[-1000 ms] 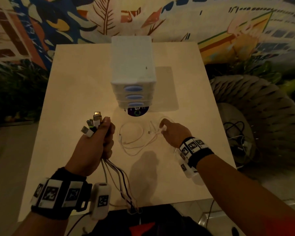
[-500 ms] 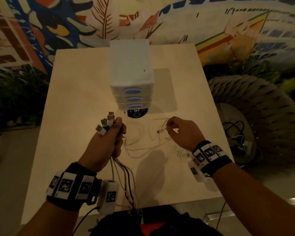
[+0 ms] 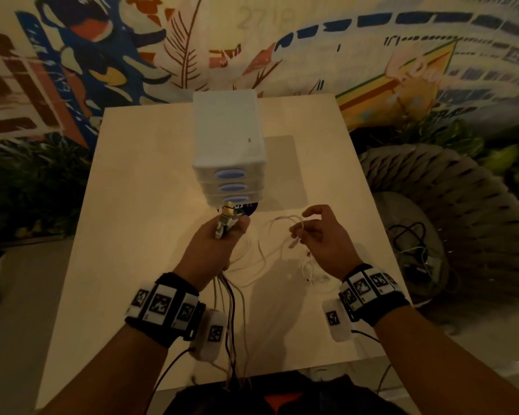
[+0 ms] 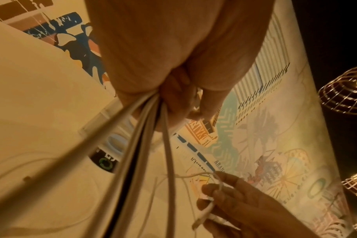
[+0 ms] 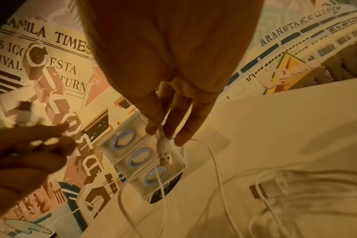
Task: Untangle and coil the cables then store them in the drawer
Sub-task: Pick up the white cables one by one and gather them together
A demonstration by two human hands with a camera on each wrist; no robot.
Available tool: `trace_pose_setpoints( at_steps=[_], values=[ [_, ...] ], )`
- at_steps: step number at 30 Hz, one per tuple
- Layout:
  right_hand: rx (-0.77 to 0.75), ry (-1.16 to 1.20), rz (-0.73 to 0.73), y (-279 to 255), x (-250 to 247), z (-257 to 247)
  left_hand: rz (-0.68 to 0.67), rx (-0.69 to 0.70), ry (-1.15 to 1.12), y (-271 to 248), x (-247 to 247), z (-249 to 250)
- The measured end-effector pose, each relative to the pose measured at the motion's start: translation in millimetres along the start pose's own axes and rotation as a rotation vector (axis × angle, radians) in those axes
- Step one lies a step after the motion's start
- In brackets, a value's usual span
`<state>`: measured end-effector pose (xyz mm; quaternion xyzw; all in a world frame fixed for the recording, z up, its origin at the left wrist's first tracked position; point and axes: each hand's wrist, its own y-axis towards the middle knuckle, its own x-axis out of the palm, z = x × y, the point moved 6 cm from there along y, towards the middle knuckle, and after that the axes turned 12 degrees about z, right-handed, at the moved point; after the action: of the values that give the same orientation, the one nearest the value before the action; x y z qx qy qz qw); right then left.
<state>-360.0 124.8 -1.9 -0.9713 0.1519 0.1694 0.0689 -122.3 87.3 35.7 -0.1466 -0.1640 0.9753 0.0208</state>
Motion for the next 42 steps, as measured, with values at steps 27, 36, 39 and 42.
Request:
trace_pose_setpoints(
  at_steps=[27,36,39,42],
  values=[
    [-0.041,-0.206,0.030,-18,6,4,-0.061,0.010,0.192,23,20,-4],
    [0.243,0.285,-0.232,-12,40,15,-0.211,0.292,0.343,-1,20,19],
    [0.393,0.440,-0.035,-4,27,23,-0.163,0.269,0.321,-3,10,19],
    [0.476,0.513,0.117,0,9,31,-0.147,0.263,0.254,-7,3,21]
  ],
)
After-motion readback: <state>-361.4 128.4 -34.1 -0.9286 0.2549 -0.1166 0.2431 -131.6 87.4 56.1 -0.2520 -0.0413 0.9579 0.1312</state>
